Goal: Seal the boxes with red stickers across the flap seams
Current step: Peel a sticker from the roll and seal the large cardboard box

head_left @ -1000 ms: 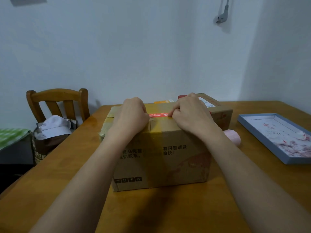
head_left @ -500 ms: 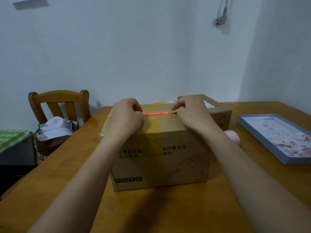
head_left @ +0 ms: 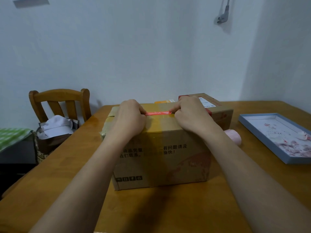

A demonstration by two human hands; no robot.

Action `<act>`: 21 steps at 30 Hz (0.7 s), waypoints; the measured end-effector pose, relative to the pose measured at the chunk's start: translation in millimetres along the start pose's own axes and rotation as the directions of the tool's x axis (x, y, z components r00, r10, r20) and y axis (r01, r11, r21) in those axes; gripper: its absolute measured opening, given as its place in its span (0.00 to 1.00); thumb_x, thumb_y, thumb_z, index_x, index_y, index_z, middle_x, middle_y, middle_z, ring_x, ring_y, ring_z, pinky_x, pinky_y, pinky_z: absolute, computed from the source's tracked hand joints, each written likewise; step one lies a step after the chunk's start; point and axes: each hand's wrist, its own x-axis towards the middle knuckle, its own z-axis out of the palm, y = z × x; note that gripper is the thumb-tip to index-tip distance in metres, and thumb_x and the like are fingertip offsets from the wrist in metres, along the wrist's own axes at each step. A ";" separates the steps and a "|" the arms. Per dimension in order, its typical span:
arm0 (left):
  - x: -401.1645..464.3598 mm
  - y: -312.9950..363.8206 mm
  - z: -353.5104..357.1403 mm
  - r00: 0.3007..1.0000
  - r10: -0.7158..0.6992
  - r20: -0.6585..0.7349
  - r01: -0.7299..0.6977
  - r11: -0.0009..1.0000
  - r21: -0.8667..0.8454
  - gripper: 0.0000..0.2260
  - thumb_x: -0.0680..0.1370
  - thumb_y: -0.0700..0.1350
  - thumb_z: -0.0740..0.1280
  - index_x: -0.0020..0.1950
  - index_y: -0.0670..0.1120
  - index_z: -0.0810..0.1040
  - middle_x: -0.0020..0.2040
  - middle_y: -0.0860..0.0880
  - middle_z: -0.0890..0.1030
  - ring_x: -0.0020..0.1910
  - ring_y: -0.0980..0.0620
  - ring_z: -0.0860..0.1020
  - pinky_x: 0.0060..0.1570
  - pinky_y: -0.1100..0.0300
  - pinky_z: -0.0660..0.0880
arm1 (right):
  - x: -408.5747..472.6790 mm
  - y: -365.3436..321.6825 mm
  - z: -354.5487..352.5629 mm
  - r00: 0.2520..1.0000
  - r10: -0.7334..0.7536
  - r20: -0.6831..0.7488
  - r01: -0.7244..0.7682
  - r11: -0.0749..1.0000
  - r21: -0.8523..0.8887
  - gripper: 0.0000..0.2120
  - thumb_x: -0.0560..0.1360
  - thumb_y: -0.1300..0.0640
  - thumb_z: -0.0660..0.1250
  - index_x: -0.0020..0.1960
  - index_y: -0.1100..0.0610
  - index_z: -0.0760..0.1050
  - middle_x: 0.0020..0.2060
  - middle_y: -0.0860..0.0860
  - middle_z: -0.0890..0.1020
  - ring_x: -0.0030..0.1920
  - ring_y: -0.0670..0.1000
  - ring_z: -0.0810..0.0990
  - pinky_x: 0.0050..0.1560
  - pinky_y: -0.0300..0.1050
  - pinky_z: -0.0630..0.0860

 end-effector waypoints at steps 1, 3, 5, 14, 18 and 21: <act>-0.4 0.8 0.6 1.000 -0.013 -0.005 0.014 1.000 0.017 0.18 0.74 0.31 0.59 0.51 0.46 0.86 0.50 0.46 0.81 0.36 0.56 0.72 0.40 0.54 0.80 | -0.5 0.3 0.9 1.000 0.002 -0.005 -0.002 1.000 -0.009 0.24 0.70 0.65 0.55 0.50 0.46 0.84 0.43 0.42 0.72 0.61 0.51 0.67 0.60 0.50 0.70; -0.4 1.7 2.5 0.999 -0.035 -0.034 0.037 0.998 0.060 0.15 0.73 0.33 0.60 0.42 0.46 0.85 0.46 0.43 0.83 0.37 0.48 0.78 0.40 0.48 0.82 | -1.2 0.2 3.0 0.999 0.012 -0.043 -0.012 1.000 -0.010 0.22 0.69 0.64 0.55 0.48 0.47 0.84 0.43 0.43 0.75 0.60 0.51 0.69 0.58 0.50 0.72; -0.4 -0.5 3.1 0.995 -0.032 -0.091 0.039 0.997 0.073 0.12 0.71 0.32 0.61 0.36 0.44 0.82 0.43 0.40 0.83 0.38 0.43 0.80 0.38 0.45 0.82 | -2.1 1.1 2.4 0.997 0.021 -0.078 -0.019 0.999 0.036 0.22 0.69 0.63 0.55 0.46 0.48 0.84 0.47 0.47 0.79 0.58 0.51 0.72 0.58 0.53 0.75; -6.7 -0.1 -5.1 0.990 0.143 -0.005 -0.139 0.969 0.205 0.14 0.71 0.34 0.59 0.45 0.43 0.83 0.47 0.44 0.81 0.46 0.42 0.78 0.46 0.49 0.79 | -1.1 0.7 6.1 0.996 -0.060 -0.069 0.061 0.998 0.009 0.17 0.68 0.61 0.56 0.38 0.48 0.83 0.49 0.48 0.78 0.57 0.50 0.69 0.59 0.54 0.72; -9.0 2.3 -7.6 0.976 0.215 0.037 -0.219 0.961 0.168 0.19 0.76 0.34 0.58 0.57 0.48 0.83 0.54 0.49 0.79 0.54 0.48 0.76 0.52 0.51 0.77 | -2.2 -3.3 1.2 0.996 -0.080 -0.045 0.079 0.997 -0.021 0.19 0.68 0.59 0.53 0.39 0.44 0.81 0.51 0.48 0.78 0.56 0.52 0.71 0.58 0.56 0.73; -7.9 6.0 -11.3 0.959 0.249 0.132 -0.267 0.954 0.139 0.21 0.76 0.32 0.58 0.59 0.49 0.83 0.55 0.51 0.77 0.54 0.50 0.73 0.46 0.60 0.72 | -5.6 -5.6 -0.4 0.989 -0.145 0.019 0.145 0.988 -0.047 0.24 0.69 0.58 0.52 0.53 0.44 0.82 0.54 0.46 0.77 0.56 0.51 0.71 0.59 0.55 0.72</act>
